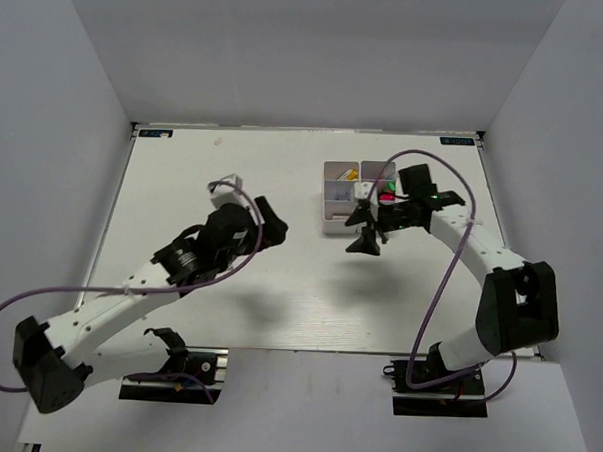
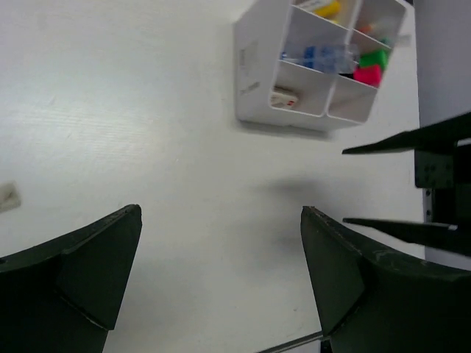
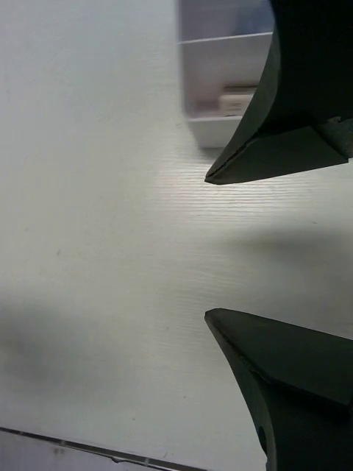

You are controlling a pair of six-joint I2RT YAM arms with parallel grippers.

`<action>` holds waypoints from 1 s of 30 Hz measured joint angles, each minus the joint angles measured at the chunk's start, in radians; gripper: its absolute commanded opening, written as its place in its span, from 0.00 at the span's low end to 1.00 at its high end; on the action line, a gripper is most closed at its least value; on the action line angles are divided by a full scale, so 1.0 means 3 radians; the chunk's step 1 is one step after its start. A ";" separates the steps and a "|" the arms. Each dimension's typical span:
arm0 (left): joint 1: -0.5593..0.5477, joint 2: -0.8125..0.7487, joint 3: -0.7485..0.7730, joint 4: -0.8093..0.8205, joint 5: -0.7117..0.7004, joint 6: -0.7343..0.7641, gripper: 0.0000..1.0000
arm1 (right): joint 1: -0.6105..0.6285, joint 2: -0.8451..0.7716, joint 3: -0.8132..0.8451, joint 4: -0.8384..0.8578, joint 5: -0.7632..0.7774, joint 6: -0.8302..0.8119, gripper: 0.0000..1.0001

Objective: Sort the stationery into containers
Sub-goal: Pick up the stationery from the center of the board.

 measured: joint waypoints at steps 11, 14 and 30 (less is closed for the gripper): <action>0.0000 -0.1461 -0.0184 -0.1511 -0.0965 -0.1446 0.98 | 0.1334 0.1268 0.0938 0.0095 0.0659 -0.0289 0.70; 0.0000 -0.1733 -0.0183 -0.1542 -0.1071 -0.1411 0.95 | 0.1584 0.1843 0.1637 0.0116 0.0739 -0.0108 0.68; 0.0000 -0.1984 -0.0072 -0.1462 -0.1125 -0.1091 0.96 | 0.2478 0.2525 0.2261 0.0455 0.1211 0.0408 0.68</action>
